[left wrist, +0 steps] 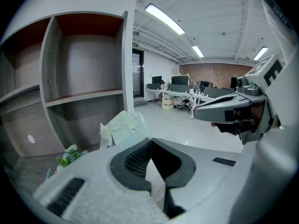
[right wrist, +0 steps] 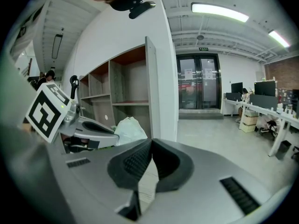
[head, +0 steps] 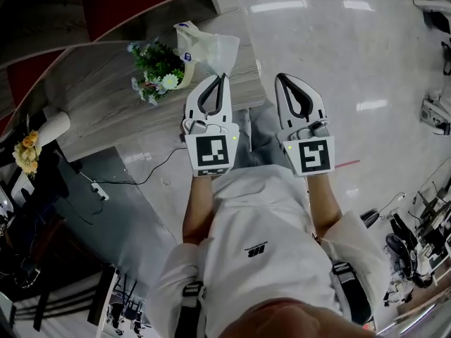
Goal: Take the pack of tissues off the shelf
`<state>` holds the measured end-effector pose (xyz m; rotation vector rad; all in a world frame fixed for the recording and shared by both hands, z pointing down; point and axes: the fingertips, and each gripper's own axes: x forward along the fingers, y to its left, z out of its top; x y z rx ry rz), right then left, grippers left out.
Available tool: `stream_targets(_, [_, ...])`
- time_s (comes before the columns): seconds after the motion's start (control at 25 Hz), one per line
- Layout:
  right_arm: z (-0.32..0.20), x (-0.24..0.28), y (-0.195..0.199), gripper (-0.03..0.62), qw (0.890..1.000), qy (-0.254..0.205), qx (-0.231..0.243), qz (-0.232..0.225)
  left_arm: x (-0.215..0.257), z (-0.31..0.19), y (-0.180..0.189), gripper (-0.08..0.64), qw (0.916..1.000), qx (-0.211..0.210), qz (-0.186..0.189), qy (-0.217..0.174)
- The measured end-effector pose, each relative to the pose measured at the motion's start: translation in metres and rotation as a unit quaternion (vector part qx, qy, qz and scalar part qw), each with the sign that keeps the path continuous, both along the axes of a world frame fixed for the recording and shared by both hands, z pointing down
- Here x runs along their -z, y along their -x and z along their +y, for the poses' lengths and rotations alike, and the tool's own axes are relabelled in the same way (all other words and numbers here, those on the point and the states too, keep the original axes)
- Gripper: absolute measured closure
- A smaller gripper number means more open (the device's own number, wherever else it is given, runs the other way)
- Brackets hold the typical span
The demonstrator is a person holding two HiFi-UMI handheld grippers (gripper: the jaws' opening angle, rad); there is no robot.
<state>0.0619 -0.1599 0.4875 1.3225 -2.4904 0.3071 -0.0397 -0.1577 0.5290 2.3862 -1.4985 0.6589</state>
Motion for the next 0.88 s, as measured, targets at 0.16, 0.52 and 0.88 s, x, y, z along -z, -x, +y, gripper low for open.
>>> stream_targets(0.16, [0.0,-0.011,0.001,0.566,1.0,0.007,0.003,-0.001,-0.014,-0.001,0.001,0.531,1.0,0.001,0.0,0.01])
stream_targets(0.52, [0.001,-0.032,0.01,0.566,1.0,0.025,0.011,0.003,-0.04,0.0,0.004,0.531,0.9995,-0.003,0.004,0.031])
stream_targets(0.88, [-0.001,-0.044,0.014,0.566,0.999,0.033,0.012,0.004,-0.064,0.0,0.005,0.529,0.9984,-0.003,0.016,0.054])
